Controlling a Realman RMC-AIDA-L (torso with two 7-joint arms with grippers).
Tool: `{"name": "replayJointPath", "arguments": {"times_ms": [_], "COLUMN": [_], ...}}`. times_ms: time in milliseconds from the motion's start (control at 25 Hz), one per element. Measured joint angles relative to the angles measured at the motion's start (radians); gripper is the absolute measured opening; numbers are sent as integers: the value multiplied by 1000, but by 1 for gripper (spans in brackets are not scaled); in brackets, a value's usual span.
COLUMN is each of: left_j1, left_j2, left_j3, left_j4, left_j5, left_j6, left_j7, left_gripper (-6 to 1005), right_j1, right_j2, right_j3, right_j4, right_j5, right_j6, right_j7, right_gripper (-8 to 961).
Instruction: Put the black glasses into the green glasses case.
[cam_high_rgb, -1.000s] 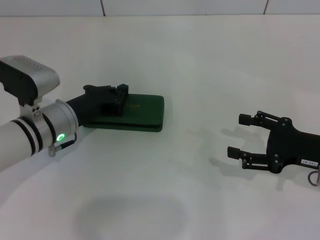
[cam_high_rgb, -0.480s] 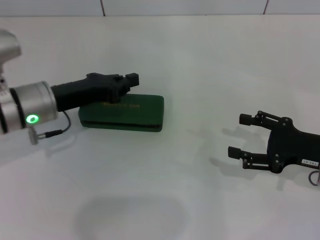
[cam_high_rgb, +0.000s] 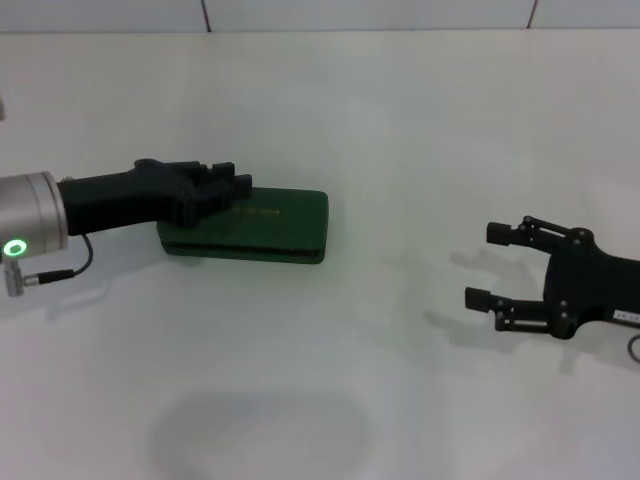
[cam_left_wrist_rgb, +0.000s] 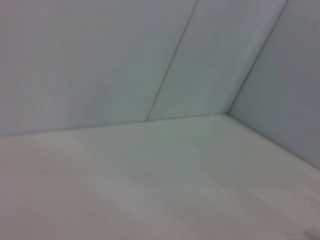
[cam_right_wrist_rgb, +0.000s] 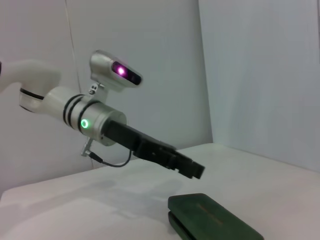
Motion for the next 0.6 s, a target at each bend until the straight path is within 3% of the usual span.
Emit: {"name": "replayJointPath", "arguments": {"times_ms": [320,600], "left_j1": [46,169], "left_j2": [1,-17], "left_j3": [-97,-114], "left_j4": [43,154], "left_j5": [2,15], "left_j6": [215,321], "left_j7": [186,297], "left_gripper": [487,790], "right_j1": [0,3], "right_j2": [-41,-87], "right_j3": [-4,-2], "right_j4": [-116,-164], "right_j5": [-19,-43], "right_j6": [-74,-202], "right_j7": [94,107], "right_gripper": [857,857]}}
